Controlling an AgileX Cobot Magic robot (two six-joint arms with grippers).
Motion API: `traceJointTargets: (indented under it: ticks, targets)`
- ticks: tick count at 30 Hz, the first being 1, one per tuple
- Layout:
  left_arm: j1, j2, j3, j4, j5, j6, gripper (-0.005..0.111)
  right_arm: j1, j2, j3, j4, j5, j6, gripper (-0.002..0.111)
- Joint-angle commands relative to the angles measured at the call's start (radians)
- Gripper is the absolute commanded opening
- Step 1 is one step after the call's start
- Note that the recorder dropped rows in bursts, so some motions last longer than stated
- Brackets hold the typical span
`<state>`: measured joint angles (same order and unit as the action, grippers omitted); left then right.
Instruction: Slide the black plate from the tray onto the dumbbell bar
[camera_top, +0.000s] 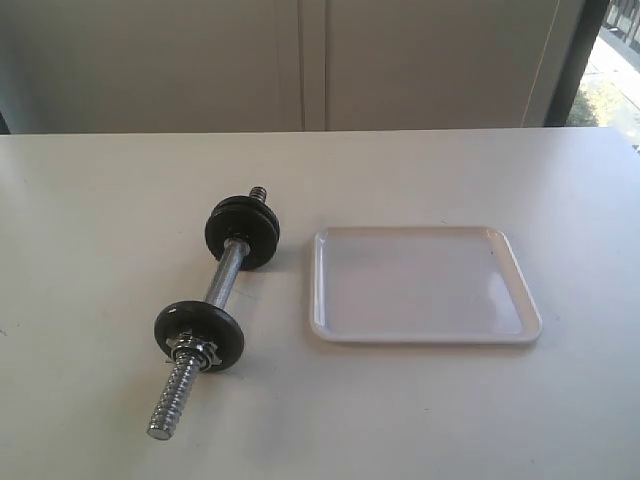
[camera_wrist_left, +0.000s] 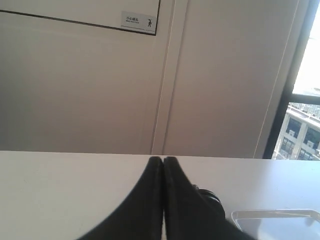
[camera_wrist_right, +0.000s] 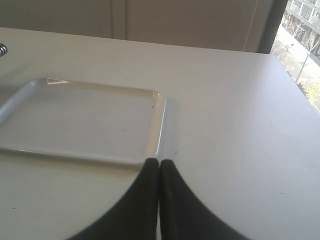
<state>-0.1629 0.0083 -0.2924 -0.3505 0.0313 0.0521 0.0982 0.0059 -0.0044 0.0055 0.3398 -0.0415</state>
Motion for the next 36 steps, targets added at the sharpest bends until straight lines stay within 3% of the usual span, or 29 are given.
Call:
traceJointTargets:
  ticks: [1, 9, 22, 29, 36]
  targets:
    - [0.0, -0.008, 0.061, -0.03, -0.042, -0.063, 0.0, 0.002, -0.006, 0.004, 0.002, -0.003, -0.006, 0.0]
    - [0.0, -0.008, 0.292, -0.03, -0.365, -0.185, 0.0, 0.002, -0.006, 0.004, 0.002, -0.003, -0.006, 0.0]
    - [0.0, -0.008, 0.292, -0.024, -0.201, -0.153, 0.0, 0.002, -0.006, 0.004, 0.002, -0.003, -0.006, 0.0]
    - [0.0, -0.008, 0.292, 0.239, -0.081, -0.295, 0.0, 0.002, -0.006, 0.004, 0.002, -0.003, -0.006, 0.0]
    - [0.0, -0.008, 0.292, 0.253, 0.047, -0.179, 0.0, 0.002, -0.006, 0.004, 0.002, -0.003, -0.006, 0.0]
